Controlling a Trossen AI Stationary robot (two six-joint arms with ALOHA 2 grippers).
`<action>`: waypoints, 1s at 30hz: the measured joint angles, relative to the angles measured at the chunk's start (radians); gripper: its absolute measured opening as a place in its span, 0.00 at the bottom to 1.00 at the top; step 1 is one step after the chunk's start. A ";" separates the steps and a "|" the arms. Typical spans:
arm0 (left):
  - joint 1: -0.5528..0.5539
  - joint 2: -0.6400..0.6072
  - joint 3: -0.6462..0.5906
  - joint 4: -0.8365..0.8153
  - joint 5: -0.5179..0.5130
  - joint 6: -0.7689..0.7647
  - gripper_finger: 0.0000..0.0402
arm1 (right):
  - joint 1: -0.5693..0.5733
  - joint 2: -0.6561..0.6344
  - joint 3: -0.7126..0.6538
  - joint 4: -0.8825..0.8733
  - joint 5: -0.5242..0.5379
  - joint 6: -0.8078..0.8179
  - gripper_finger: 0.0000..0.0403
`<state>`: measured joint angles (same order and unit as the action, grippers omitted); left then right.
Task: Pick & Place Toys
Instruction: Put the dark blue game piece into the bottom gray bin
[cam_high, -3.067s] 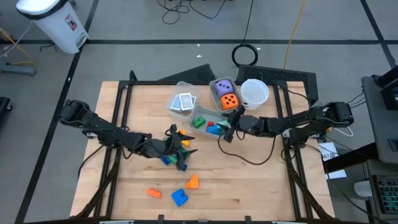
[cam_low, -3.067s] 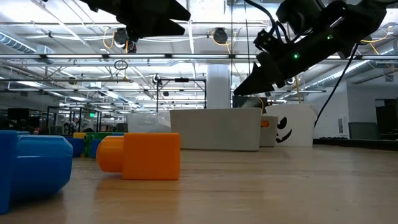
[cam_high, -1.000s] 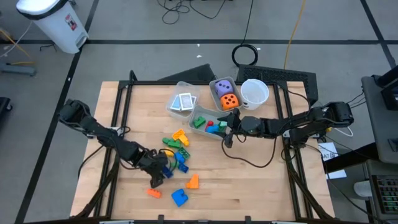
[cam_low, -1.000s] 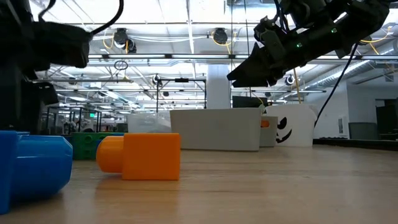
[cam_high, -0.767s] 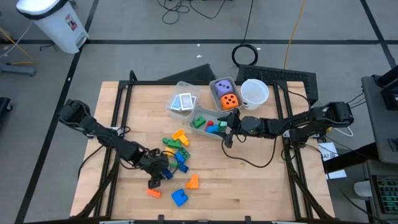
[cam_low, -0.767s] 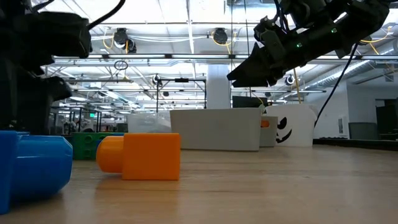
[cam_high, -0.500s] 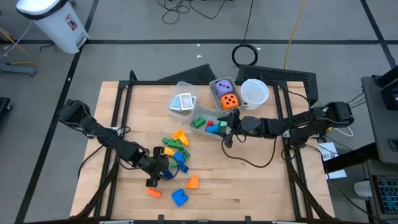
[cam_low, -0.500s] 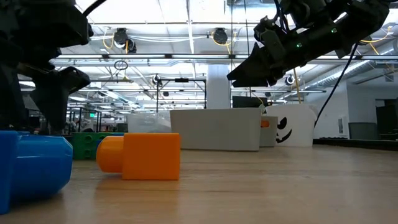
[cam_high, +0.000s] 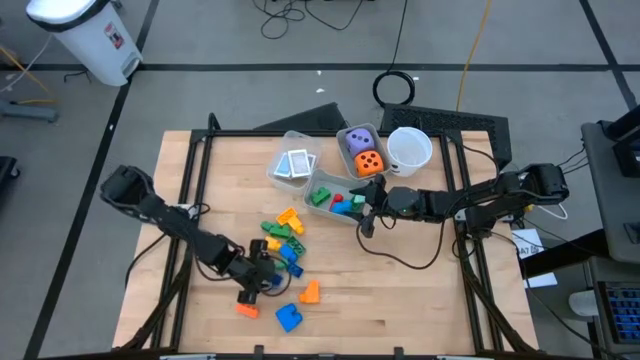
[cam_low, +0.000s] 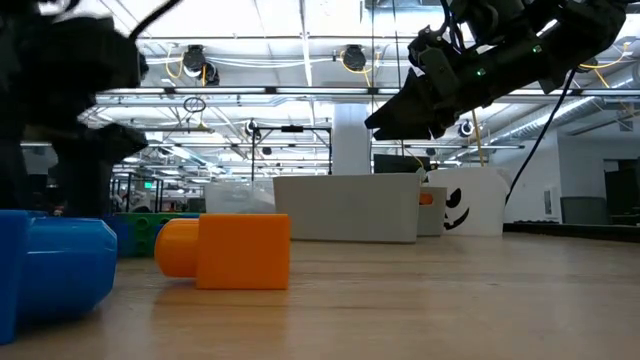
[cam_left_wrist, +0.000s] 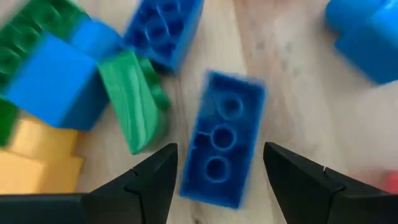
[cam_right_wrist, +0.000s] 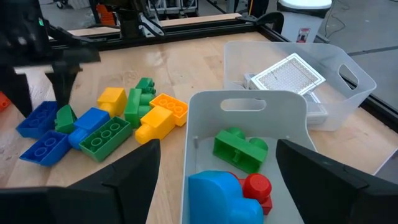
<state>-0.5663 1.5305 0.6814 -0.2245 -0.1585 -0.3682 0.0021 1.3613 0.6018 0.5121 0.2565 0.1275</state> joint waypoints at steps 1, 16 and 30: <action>0.000 0.017 -0.001 0.007 0.001 0.001 0.61 | 0.000 0.000 0.000 0.000 0.000 0.000 0.73; 0.004 0.071 0.003 0.024 -0.026 -0.159 0.56 | 0.000 0.000 0.000 0.010 0.000 0.010 0.73; 0.043 -0.089 0.082 0.162 -0.358 0.023 0.35 | 0.052 0.000 0.000 0.110 -0.090 -0.070 0.73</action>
<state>-0.5231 1.4416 0.7637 -0.0625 -0.5163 -0.3449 0.0543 1.3613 0.6019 0.6225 0.1662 0.0570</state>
